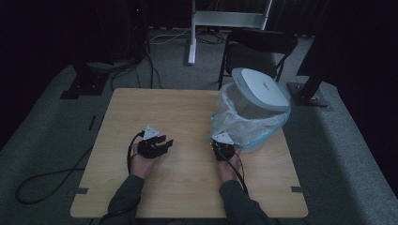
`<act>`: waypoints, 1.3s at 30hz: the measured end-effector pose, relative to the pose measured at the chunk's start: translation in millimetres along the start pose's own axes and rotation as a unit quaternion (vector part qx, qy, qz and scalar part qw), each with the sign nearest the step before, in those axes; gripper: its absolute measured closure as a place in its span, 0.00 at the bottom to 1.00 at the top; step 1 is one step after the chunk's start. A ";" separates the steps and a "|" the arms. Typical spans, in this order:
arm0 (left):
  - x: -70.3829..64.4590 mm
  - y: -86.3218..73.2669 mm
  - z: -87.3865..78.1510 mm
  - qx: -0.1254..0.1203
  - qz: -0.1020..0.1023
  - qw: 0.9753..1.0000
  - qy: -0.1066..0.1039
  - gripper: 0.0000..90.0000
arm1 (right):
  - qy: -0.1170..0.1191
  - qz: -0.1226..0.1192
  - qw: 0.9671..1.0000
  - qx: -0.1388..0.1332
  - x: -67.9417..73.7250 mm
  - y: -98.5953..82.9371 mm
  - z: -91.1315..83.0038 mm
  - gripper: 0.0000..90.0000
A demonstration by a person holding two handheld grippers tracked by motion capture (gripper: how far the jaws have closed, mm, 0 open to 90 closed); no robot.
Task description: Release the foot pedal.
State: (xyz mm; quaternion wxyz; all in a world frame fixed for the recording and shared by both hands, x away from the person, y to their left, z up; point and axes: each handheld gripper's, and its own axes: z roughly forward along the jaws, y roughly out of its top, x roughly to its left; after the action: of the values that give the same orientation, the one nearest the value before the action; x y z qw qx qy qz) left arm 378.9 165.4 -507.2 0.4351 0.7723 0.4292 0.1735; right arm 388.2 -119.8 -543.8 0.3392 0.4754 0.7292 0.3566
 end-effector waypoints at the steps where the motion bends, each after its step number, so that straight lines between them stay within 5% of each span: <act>1: -0.2 -0.8 0.5 0.001 -0.002 1.000 0.000 0.65 | 0.000 0.000 1.000 -0.001 -0.1 -0.1 -0.1 1.00; 18: 1.5 -7.0 3.0 0.006 -0.005 1.000 0.005 0.65 | -0.005 -0.003 1.000 -0.024 -1.0 0.8 -5.6 1.00; 25: 2.0 -9.8 3.8 0.009 -0.007 1.000 0.008 0.65 | 0.001 0.006 0.999 -0.042 -6.5 -0.7 -24.2 1.00; 32: 1.4 -13.5 4.3 0.014 -0.002 1.000 0.009 0.64 | 0.021 -0.008 0.999 -0.039 -2.7 0.4 -36.1 1.00; 39: 2.9 -16.8 4.0 0.019 0.001 1.000 0.011 0.64 | 0.063 -0.010 0.998 -0.007 5.3 -8.2 -41.4 0.88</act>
State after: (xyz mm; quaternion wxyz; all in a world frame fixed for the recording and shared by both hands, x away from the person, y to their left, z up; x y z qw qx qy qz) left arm 374.5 169.9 -523.6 0.4158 0.7787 0.4363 0.1739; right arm 348.3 -125.4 -530.2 0.3000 0.4424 0.7510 0.3876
